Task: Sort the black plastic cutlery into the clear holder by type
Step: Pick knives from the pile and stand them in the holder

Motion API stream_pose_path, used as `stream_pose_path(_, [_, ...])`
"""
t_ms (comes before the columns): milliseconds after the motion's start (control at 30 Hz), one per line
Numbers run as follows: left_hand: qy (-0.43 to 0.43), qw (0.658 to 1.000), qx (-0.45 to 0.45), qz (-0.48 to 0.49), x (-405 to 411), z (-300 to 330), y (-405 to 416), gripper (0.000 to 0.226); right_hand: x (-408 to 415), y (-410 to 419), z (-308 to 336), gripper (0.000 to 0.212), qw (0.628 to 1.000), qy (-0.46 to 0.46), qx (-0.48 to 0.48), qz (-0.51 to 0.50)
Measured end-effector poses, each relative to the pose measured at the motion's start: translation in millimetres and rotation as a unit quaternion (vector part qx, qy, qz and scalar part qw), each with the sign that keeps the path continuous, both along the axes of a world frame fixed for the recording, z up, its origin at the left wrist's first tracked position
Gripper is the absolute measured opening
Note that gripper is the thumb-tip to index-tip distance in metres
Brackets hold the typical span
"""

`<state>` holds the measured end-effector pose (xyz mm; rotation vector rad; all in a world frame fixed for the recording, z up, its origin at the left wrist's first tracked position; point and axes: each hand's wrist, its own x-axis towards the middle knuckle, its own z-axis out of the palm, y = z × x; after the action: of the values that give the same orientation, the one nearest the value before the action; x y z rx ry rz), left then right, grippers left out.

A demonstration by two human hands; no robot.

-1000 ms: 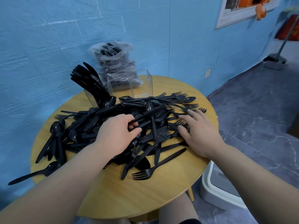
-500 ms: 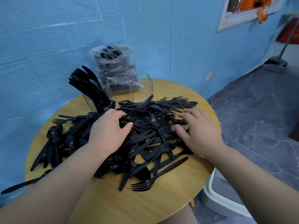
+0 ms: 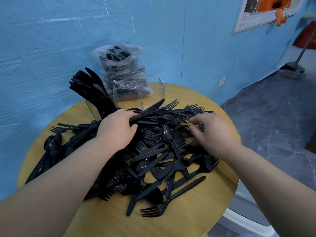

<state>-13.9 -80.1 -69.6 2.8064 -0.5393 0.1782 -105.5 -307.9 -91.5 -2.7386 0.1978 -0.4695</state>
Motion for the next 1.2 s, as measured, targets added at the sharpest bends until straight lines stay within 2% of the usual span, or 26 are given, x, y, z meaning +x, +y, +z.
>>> stream_pose_path(100, [0.01, 0.999, -0.034, 0.001, 2.4, -0.2, 2.8, 0.026, 14.4, 14.1, 5.0, 0.037, 0.999, -0.003, -0.016, 0.033])
stream_pose_path(233, [0.049, 0.99, -0.135, -0.009, -2.9, 5.0, 7.2, 0.011, 29.7, 27.9, 10.4, 0.046, 0.998, -0.003, -0.021, 0.067])
stream_pose_path(500, [0.174, 0.965, -0.185, -0.058, -27.0, 13.0, 25.8, 0.012, 20.2, 25.6, 3.1, 0.029, 0.994, 0.013, -0.02, 0.107])
stream_pose_path(600, [0.136, 0.966, -0.221, -0.022, -26.4, 11.1, 30.2, 0.012, 18.6, 24.2, -0.2, 0.031, 0.994, 0.006, -0.021, 0.11])
stream_pose_path(767, [0.038, 0.987, -0.144, 0.061, -12.1, 4.4, 37.5, 0.014, 33.4, 36.4, 4.0, 0.027, 0.99, -0.077, -0.038, 0.114])
stream_pose_path(867, [0.038, 0.992, -0.101, 0.066, -4.8, 3.1, 36.9, 0.015, 51.1, 45.6, 9.4, 0.038, 0.992, -0.022, -0.067, 0.104])
stream_pose_path(967, [0.033, 0.995, -0.076, 0.059, 2.3, 6.4, 33.5, 0.015, 61.8, 47.0, 11.8, 0.034, 0.989, 0.039, -0.096, 0.103])
stream_pose_path(1200, [0.007, 0.999, 0.016, 0.05, 8.1, 4.6, 30.4, 0.015, 38.6, 25.0, 6.2, 0.02, 0.989, -0.013, -0.05, 0.136])
